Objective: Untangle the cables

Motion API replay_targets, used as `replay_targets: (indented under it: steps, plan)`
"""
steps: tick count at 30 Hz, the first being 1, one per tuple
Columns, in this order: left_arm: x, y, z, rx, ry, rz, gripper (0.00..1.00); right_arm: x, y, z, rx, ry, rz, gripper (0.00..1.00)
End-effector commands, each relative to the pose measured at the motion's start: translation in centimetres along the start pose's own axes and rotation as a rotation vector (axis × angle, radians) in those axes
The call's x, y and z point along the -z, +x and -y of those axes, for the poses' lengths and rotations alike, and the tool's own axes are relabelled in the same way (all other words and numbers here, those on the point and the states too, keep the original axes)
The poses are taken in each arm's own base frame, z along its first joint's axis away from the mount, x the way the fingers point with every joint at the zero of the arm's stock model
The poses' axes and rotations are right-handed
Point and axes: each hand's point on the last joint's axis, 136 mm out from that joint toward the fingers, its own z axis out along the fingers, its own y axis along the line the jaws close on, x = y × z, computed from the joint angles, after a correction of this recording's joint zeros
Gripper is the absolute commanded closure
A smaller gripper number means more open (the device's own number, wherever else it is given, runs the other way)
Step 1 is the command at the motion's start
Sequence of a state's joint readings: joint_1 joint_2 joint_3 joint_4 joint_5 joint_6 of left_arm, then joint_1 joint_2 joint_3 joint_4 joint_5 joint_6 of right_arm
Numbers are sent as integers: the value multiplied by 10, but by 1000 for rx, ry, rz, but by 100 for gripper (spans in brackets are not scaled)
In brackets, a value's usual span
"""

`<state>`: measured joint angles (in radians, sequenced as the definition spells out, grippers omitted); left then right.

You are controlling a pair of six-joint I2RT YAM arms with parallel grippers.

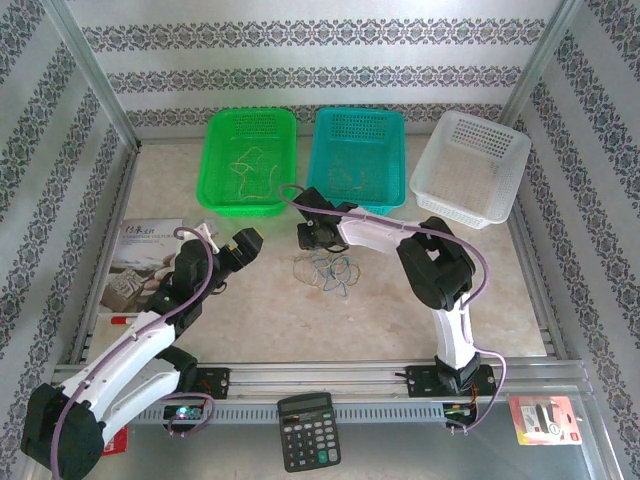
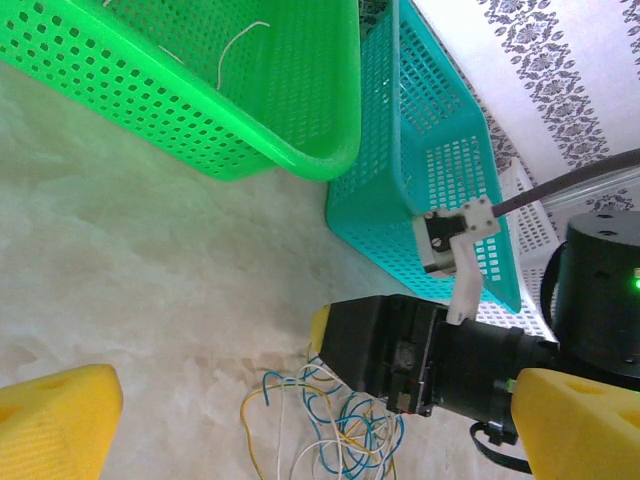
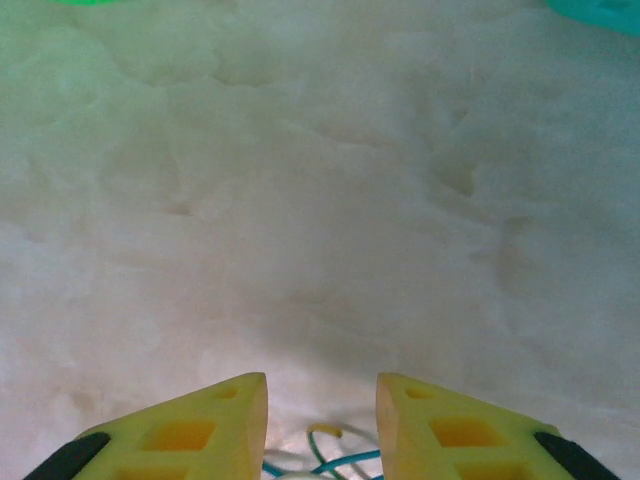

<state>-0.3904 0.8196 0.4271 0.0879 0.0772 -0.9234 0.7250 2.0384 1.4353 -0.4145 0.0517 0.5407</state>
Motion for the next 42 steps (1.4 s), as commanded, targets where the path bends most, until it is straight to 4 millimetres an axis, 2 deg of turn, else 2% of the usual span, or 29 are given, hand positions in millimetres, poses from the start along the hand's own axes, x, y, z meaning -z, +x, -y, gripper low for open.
replay_targets:
  steps: [1, 5, 9, 11, 13, 15, 18, 22, 29, 37, 42]
  plan:
    - [1, -12, 9, 8, 34, 38, 0, -2, 1, -1, -6, 35, -3, 65]
    - [0, -12, 10, 9, 36, 39, 0, -10, 3, -1, -3, 35, -18, 66]
    - [-1, -12, 11, 12, 42, 37, 0, -15, 5, -3, 0, 29, -27, 73]
    - [-1, -12, 12, 11, 44, 37, 0, -16, 5, -4, 1, 22, -29, 81]
    - [-2, -12, 12, 10, 46, 35, 0, -15, 5, -6, 6, 15, -28, 96]
    - [-1, -13, 15, 7, 54, 35, 0, -8, 3, -7, 12, 5, -14, 100]
    - [-1, -13, 16, -2, 61, 34, 0, 11, -4, -14, 20, -26, 23, 100]
    - [-1, -14, 22, -17, 91, 35, 0, 50, -17, -27, 20, -109, 87, 100]
    - [-4, -12, 41, -89, 185, 18, 0, 107, -29, -40, -13, -243, 174, 100]
    - [-10, 0, 73, -209, 363, -47, 0, 163, -46, -47, -118, -422, 280, 100]
    - [-19, 18, 81, -282, 429, -130, 4, 191, -52, -49, -150, -486, 328, 100]
